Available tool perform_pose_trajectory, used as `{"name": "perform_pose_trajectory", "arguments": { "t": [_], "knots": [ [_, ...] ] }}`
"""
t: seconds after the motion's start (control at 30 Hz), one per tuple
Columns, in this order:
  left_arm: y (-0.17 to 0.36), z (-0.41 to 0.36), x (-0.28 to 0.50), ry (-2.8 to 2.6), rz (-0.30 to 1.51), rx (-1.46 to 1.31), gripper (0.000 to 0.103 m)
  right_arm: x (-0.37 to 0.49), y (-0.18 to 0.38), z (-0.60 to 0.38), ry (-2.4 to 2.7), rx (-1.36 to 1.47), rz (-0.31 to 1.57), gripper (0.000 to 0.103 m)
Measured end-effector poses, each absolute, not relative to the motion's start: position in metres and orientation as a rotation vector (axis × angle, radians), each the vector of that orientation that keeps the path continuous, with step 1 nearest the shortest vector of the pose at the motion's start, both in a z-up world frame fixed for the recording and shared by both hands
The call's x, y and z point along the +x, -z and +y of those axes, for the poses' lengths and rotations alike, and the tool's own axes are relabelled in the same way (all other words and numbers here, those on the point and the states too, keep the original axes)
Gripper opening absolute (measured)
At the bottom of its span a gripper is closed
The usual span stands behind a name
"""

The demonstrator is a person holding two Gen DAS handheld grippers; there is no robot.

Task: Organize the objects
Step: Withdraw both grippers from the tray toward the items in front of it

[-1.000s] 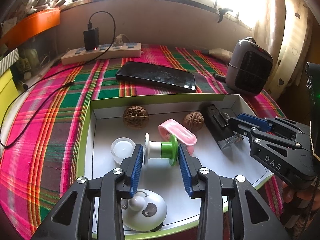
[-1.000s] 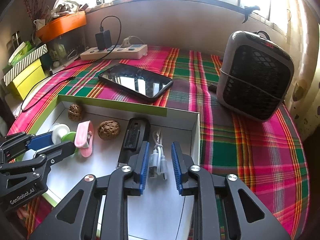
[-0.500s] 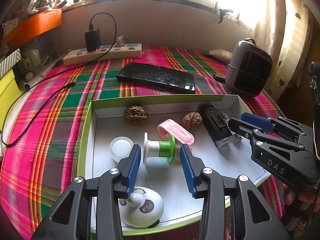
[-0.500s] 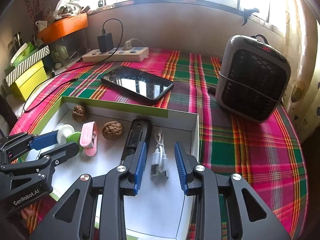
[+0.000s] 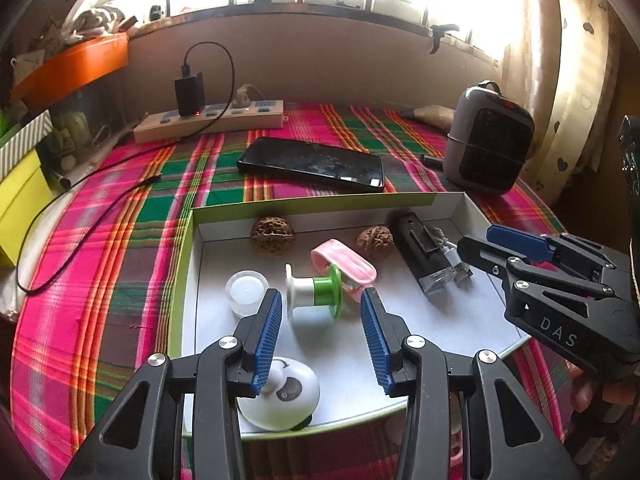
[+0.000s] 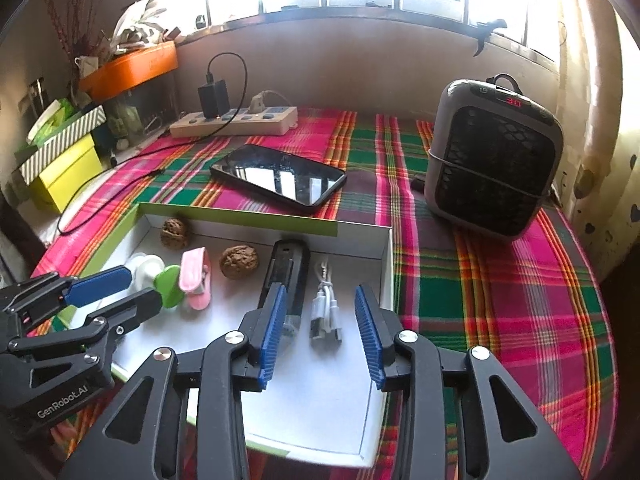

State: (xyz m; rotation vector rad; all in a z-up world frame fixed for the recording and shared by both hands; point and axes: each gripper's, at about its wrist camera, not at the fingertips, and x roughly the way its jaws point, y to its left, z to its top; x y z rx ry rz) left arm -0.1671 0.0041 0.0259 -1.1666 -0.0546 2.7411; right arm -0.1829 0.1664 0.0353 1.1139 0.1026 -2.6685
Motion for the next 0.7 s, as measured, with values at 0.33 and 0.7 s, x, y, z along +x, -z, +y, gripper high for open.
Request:
{"name": "perform_pose_trajectory", "arguments": {
  "t": [0.33,0.7],
  "knots": [
    [-0.034,0.002,-0.151,-2.750,-0.074,-1.140,0.039,-0.168,-0.041,0.165,2.676,1.096,0.091,0.038],
    [-0.043,-0.007,-0.132,-2.758,-0.104,-1.107,0.039,-0.137,-0.045,0.161,2.671,1.076,0.069,0.038]
  ]
}}
